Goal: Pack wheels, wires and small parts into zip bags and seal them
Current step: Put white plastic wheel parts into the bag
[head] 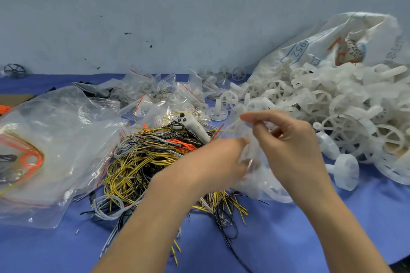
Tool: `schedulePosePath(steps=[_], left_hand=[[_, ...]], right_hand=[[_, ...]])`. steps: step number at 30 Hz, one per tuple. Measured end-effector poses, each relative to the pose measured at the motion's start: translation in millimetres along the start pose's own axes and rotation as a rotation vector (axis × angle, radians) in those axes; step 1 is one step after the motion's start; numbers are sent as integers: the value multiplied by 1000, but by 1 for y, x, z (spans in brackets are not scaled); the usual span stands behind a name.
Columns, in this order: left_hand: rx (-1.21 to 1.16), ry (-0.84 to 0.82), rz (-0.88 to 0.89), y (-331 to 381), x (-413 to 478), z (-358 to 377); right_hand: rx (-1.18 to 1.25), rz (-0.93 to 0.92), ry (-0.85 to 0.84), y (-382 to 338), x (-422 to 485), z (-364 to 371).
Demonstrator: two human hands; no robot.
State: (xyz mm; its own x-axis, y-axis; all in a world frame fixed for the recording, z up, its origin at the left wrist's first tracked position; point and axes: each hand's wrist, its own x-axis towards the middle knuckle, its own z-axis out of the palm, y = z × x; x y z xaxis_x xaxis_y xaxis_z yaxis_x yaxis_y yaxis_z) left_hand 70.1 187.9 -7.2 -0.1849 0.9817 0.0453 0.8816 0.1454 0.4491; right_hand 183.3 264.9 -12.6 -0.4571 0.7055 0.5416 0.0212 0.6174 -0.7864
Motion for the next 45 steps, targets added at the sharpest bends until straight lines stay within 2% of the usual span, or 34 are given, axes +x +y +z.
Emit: schedulePosePath(steps=[3,7,8,12,13,16,18,22,26,31,33,40,45], left_hand=[[-48,5,41,-8,-8,-16],[249,-21,30,-12,-17,-16],[292,36,71,-11,-17,-16],[233,533,320,1,-16,-27],[233,597,326,2,-15,-28],[276,472,215,-2,-14,-21],[218,435,219,-13,-14,-16],[-111,568,143,-32,-26,-34],[22,598,-51,-65,-40,-49],[166,423,-224,-89,-52,-42],[175,391,-239,-93,-55,-39],[182,428,-328,-110,-66,-45],[112,566,-206,-105,-77,-45]], right_hand=[[27,54,104,5,6,-8],[56,74,218,4,10,-13],[69,69,232,2,11,-13],[121,15,326,-7,17,-22],[136,18,352,-7,19,-25],[171,59,357,-2,21,-24],[164,70,316,-1,19,-16],[126,65,264,-2,19,-5],[118,120,147,4,17,4],[101,144,119,7,13,14],[99,143,125,7,13,16],[72,130,91,6,10,19],[44,118,63,5,10,17]])
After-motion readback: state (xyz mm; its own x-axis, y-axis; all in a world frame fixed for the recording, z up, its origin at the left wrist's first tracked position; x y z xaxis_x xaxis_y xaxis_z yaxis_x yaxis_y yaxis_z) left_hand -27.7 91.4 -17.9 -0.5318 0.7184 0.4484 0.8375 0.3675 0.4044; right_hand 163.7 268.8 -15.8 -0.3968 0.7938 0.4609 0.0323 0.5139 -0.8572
